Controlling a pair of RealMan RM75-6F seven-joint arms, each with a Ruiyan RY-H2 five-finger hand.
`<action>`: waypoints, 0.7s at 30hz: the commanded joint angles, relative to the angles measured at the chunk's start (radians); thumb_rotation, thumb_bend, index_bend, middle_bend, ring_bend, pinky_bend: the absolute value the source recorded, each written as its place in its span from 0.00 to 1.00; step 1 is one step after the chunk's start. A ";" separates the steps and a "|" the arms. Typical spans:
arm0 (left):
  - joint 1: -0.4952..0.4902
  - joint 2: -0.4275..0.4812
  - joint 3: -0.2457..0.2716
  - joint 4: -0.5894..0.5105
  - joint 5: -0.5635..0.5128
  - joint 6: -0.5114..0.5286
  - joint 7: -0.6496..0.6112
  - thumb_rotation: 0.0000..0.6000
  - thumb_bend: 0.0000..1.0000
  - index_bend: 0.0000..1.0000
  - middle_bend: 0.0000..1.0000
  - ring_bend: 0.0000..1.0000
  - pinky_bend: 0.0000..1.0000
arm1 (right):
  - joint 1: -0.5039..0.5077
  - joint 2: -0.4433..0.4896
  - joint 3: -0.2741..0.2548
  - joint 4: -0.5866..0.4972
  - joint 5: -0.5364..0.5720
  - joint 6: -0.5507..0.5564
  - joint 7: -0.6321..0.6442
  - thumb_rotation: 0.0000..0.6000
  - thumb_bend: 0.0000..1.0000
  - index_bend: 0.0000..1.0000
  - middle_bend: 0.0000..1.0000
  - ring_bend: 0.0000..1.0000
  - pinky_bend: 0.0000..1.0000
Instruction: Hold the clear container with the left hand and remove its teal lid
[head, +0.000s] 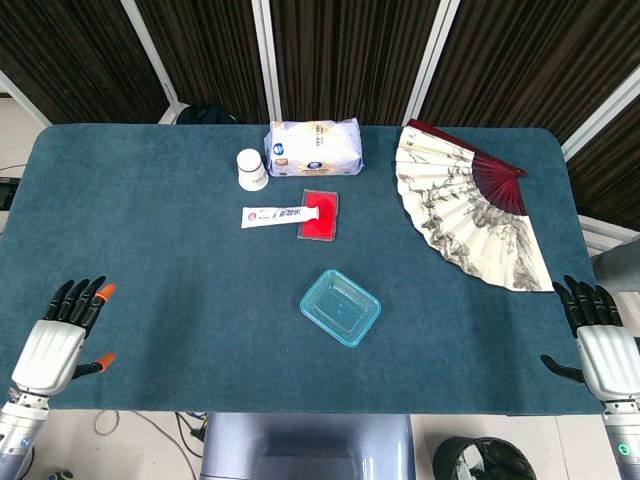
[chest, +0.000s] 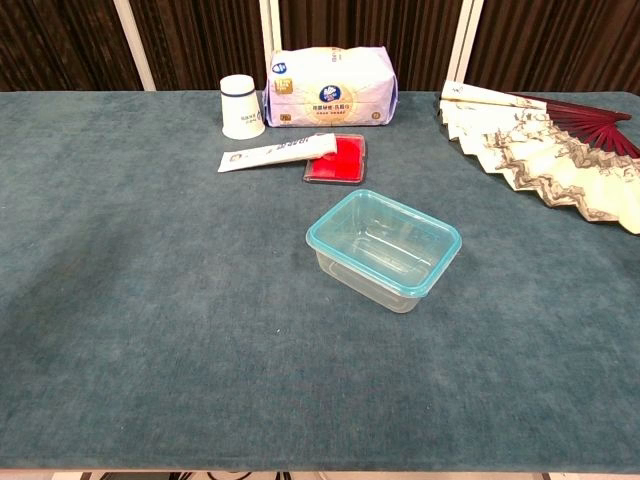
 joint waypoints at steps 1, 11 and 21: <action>0.002 0.001 -0.012 -0.006 -0.007 -0.011 -0.005 1.00 0.01 0.00 0.00 0.00 0.00 | -0.001 0.003 -0.004 0.003 -0.010 0.007 -0.004 1.00 0.17 0.00 0.00 0.00 0.00; -0.028 -0.018 -0.034 -0.054 -0.008 -0.097 -0.004 1.00 0.00 0.00 0.00 0.00 0.00 | -0.004 0.020 0.000 0.003 -0.002 0.016 0.022 1.00 0.17 0.00 0.00 0.00 0.00; -0.200 -0.051 -0.141 -0.156 -0.103 -0.371 0.083 1.00 0.00 0.00 0.00 0.00 0.00 | -0.004 0.017 0.001 -0.007 0.015 0.008 0.016 1.00 0.17 0.00 0.00 0.00 0.00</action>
